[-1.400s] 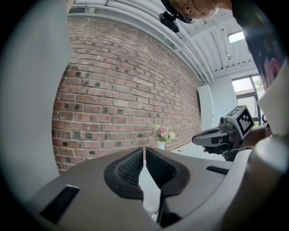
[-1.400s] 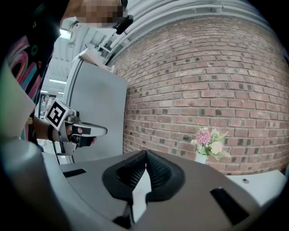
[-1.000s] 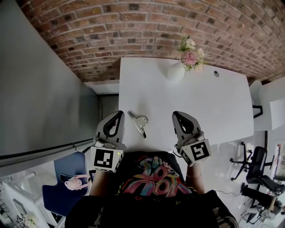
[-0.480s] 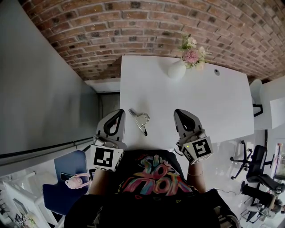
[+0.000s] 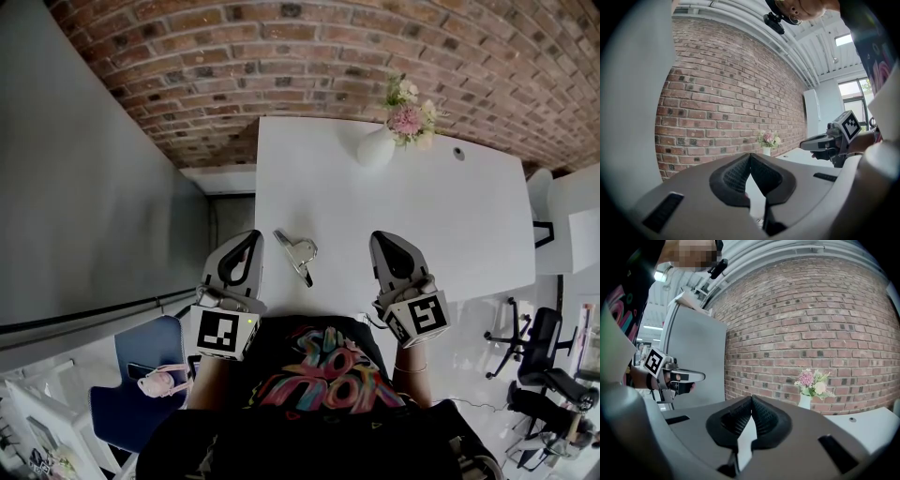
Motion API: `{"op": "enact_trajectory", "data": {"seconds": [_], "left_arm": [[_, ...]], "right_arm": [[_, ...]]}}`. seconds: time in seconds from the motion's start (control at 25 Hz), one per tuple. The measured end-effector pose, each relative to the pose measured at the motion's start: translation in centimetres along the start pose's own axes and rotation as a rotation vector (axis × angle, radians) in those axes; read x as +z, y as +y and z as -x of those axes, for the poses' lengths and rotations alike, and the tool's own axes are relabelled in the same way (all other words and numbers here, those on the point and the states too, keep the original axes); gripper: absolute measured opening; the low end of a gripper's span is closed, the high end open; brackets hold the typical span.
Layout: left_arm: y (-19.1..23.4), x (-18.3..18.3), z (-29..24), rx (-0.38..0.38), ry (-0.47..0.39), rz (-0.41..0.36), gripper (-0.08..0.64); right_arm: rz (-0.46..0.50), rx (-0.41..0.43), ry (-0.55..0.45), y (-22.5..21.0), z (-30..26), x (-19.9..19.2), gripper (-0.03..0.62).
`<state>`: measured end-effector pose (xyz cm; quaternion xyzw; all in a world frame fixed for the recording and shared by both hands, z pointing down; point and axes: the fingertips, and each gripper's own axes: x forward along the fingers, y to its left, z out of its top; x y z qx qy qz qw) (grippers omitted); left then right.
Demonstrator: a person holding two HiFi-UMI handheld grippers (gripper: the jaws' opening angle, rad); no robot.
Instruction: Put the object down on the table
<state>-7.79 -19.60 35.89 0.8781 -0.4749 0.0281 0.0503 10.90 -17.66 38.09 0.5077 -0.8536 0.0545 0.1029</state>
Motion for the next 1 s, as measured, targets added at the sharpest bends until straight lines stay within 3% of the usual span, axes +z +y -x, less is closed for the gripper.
{"op": "enact_trajectory", "data": {"seconds": [0.16,0.36,1.0], "left_arm": [[0.2,-0.3,0.0,-0.004,0.016,-0.012,0.025],[0.6,-1.3,0.2,-0.017,0.067,-0.038,0.025],[0.5,-1.3,-0.3,-0.036,0.063,-0.040,0.025]], "right_arm": [[-0.022,-0.007,-0.045,0.2,-0.4,1.2,0.015],[-0.015,-0.008,-0.001,0.0,-0.1,0.2,0.015],[-0.021,0.006,-0.035,0.2,-0.5,1.0,0.015]]}}
